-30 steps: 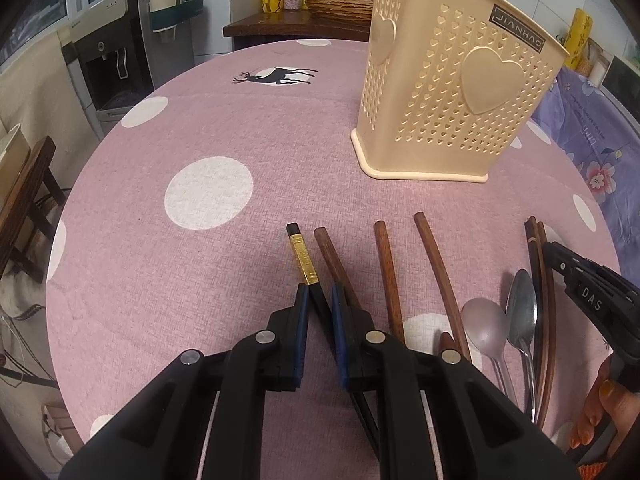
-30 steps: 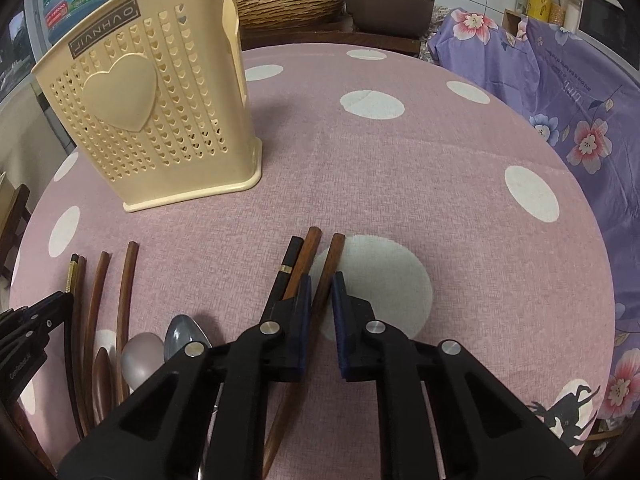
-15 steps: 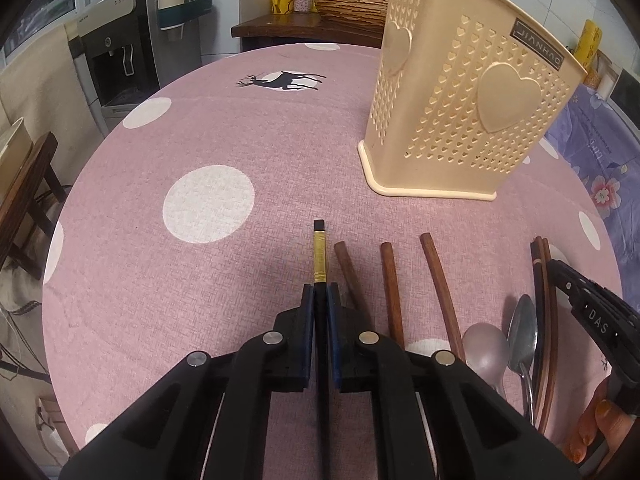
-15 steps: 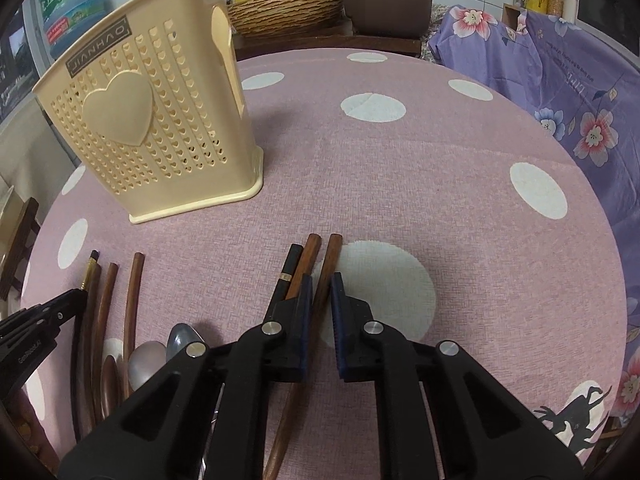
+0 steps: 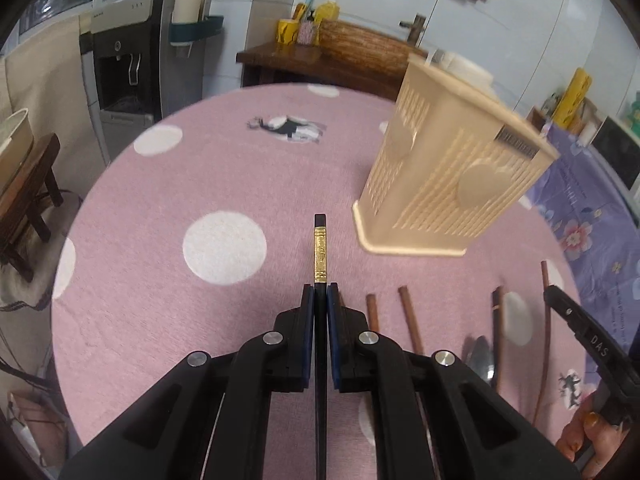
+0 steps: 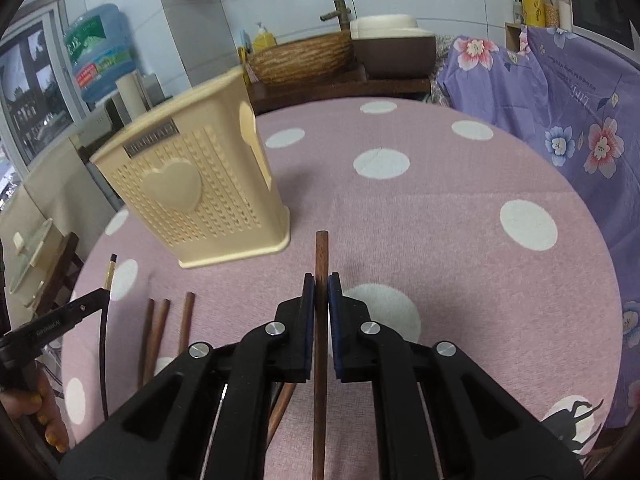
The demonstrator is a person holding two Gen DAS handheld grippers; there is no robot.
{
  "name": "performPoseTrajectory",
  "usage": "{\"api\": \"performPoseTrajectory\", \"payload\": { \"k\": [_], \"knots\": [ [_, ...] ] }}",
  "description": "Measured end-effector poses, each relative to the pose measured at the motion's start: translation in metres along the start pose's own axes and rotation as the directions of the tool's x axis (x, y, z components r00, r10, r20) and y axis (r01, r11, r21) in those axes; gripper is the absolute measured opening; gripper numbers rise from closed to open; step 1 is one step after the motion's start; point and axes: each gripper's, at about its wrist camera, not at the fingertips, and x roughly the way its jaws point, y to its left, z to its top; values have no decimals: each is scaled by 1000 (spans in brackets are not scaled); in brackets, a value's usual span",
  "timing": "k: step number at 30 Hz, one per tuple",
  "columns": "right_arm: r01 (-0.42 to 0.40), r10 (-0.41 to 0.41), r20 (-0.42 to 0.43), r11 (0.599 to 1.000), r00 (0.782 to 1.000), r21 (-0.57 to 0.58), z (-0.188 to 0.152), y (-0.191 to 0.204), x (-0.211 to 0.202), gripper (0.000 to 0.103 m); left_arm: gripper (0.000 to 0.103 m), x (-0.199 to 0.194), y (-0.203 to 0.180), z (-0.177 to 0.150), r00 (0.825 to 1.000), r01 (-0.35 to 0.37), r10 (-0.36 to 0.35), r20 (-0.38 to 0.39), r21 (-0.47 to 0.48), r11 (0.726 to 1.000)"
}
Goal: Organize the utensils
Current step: 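Carry both chopsticks upright and lower them into the beige utensil holder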
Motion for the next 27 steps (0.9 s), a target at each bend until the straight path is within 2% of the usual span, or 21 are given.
{"api": "performPoseTrajectory", "payload": {
  "k": [7, 12, 19, 27],
  "knots": [
    [-90, 93, 104, 995, 990, -35, 22, -2, -51, 8, 8, -60, -6, 21, 989, 74, -78, 127, 37, 997],
    [-123, 134, 166, 990, 977, -74, 39, -7, -89, 8, 8, -87, -6, 32, 976, 80, -94, 198, 79, 994],
    [-154, 165, 180, 986, 970, -70, 48, -17, -107, 8, 8, -96, -3, 35, 968, 74, -93, 234, 90, 993],
    [-150, 162, 194, 986, 967, -77, 54, -19, -116, 8, 7, -106, -2, 39, 962, 60, -82, 261, 91, 994]
  ]
}}
